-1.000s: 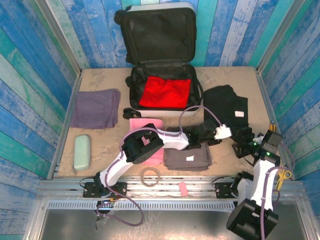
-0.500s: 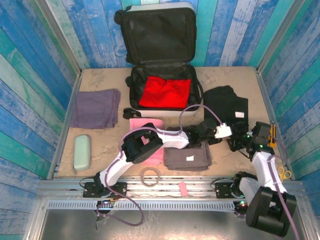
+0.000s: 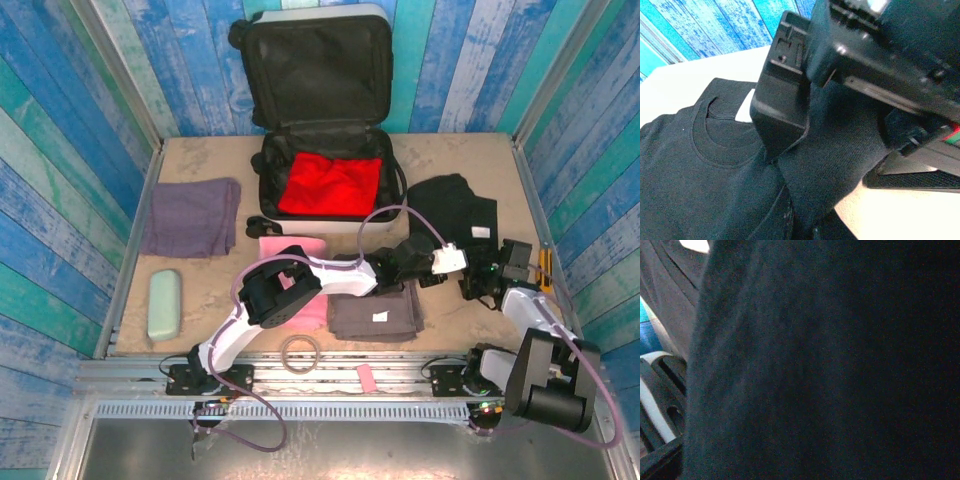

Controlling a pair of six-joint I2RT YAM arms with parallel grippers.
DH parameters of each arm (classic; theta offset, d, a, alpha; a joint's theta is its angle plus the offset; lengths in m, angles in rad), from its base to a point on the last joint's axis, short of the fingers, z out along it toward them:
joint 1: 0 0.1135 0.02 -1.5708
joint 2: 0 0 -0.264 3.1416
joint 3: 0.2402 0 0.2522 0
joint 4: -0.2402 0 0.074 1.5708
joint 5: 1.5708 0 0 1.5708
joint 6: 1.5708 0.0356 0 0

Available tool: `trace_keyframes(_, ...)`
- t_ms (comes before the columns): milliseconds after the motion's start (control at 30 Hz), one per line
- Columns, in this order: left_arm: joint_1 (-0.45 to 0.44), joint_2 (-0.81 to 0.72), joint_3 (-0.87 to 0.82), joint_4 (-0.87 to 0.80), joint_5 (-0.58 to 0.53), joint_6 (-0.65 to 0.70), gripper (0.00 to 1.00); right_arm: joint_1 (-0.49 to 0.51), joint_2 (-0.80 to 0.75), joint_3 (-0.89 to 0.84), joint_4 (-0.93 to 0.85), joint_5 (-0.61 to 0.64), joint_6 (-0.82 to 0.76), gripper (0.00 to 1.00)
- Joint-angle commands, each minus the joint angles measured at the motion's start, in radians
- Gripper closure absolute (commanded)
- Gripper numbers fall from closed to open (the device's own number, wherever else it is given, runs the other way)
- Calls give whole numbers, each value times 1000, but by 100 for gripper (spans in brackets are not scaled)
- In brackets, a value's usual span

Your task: Pack the luggage

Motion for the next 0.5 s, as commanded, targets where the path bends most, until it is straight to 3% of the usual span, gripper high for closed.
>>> trace_keyframes(0,-7,-153,-4,40,44,-8,100,34,44,27,90,75,3,16)
trace_keyframes(300,-7,-153,-10,28,52,-20,100,148,149,103,124,163,-1,19)
trace_keyframes(467,-7,-166,-25,29,39,-18,100,159,144,109,109,221,-47,33)
